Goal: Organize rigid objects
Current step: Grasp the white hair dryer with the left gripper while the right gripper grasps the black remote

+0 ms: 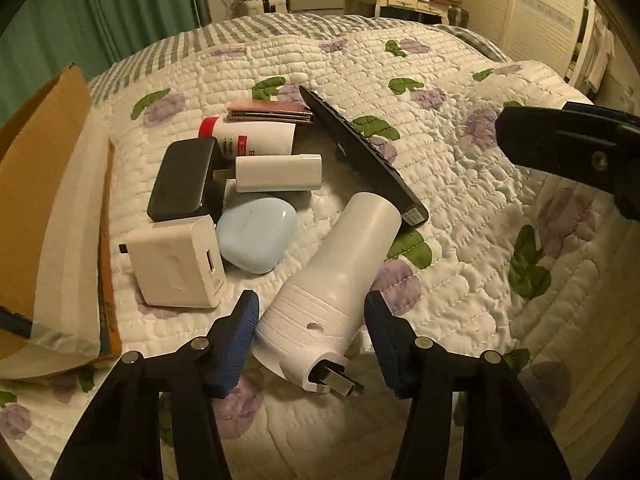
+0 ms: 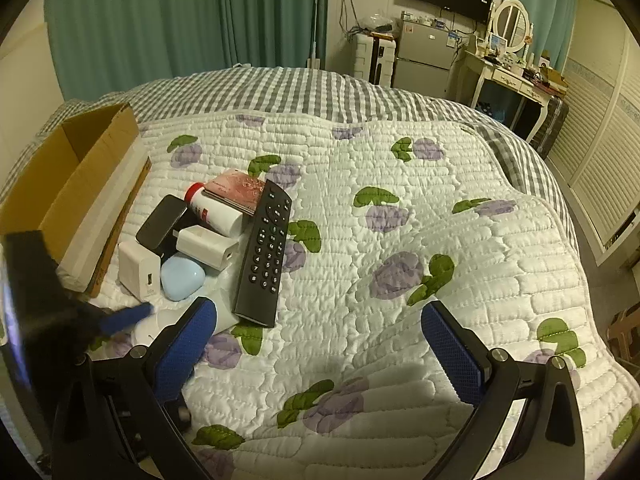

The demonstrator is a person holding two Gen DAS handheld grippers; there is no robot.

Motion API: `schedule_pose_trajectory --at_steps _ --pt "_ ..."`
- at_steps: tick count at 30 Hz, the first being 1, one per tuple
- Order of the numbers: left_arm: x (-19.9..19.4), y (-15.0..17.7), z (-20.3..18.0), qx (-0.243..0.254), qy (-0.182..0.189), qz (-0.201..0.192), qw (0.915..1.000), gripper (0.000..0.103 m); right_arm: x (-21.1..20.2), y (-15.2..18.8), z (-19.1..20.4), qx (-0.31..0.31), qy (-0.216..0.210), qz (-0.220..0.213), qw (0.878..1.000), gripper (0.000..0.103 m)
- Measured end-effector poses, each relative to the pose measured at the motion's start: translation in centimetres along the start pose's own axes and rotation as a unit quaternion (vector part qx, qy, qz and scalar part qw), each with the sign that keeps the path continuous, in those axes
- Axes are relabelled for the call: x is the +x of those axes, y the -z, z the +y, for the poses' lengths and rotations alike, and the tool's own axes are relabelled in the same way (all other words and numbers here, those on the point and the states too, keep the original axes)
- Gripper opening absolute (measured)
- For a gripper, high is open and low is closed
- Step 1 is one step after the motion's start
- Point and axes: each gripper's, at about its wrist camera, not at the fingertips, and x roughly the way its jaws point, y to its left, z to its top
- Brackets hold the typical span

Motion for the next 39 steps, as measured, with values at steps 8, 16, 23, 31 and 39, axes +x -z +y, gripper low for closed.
schedule_pose_trajectory --at_steps 8,16,23,31,39 --pt "-5.4 -1.6 2.5 -0.04 -0.006 -0.077 0.9962 0.052 -0.6 -2.1 1.4 -0.029 0.006 -0.002 1.0 0.103" --pt "-5.0 -4.1 4.0 -0.07 -0.091 -0.095 0.9889 0.052 4.0 -6.4 2.0 -0.02 -0.018 0.032 0.999 0.089" --pt "-2.4 -4.0 4.7 -0.078 -0.091 -0.072 0.9902 0.052 10.1 -4.3 3.1 -0.023 -0.076 0.129 0.988 0.061" --pt "-2.3 -4.1 4.7 -0.086 -0.089 -0.074 0.9895 0.052 13.3 -3.9 5.1 -0.049 -0.083 0.142 0.985 0.035" --pt "-3.7 -3.7 4.5 -0.096 -0.075 -0.074 0.9898 0.052 9.6 -2.4 4.1 -0.034 -0.076 0.093 0.992 0.021"
